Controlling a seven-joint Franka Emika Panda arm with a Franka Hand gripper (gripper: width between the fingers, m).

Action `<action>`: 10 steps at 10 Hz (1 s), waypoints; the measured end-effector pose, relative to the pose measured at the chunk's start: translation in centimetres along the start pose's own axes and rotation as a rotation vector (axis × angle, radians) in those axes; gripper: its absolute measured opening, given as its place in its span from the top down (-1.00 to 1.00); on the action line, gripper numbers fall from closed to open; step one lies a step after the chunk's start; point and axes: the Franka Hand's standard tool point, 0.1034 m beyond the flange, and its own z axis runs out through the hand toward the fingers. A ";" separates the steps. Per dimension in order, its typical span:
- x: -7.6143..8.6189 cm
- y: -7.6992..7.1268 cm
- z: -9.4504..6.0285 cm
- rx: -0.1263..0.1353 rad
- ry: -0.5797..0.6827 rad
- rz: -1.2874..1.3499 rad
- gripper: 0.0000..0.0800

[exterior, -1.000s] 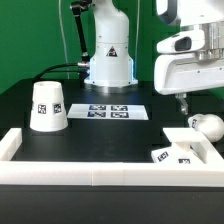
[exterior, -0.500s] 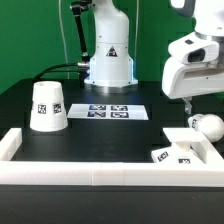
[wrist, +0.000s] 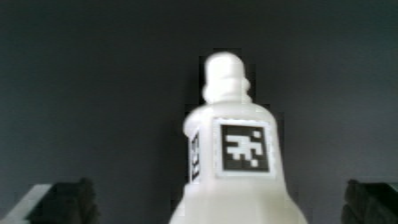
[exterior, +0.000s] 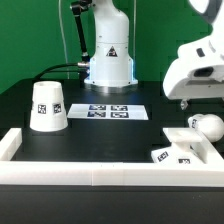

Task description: Assemble lamp

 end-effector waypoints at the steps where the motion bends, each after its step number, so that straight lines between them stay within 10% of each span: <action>1: -0.3 0.2 0.3 -0.004 -0.080 0.002 -0.75; 10: 1.6 -0.4 1.7 -0.006 -0.184 0.008 -0.75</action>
Offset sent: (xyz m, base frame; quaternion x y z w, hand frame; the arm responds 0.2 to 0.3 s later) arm 0.0101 -0.0001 0.0004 -0.0035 -0.1196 0.0226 0.9926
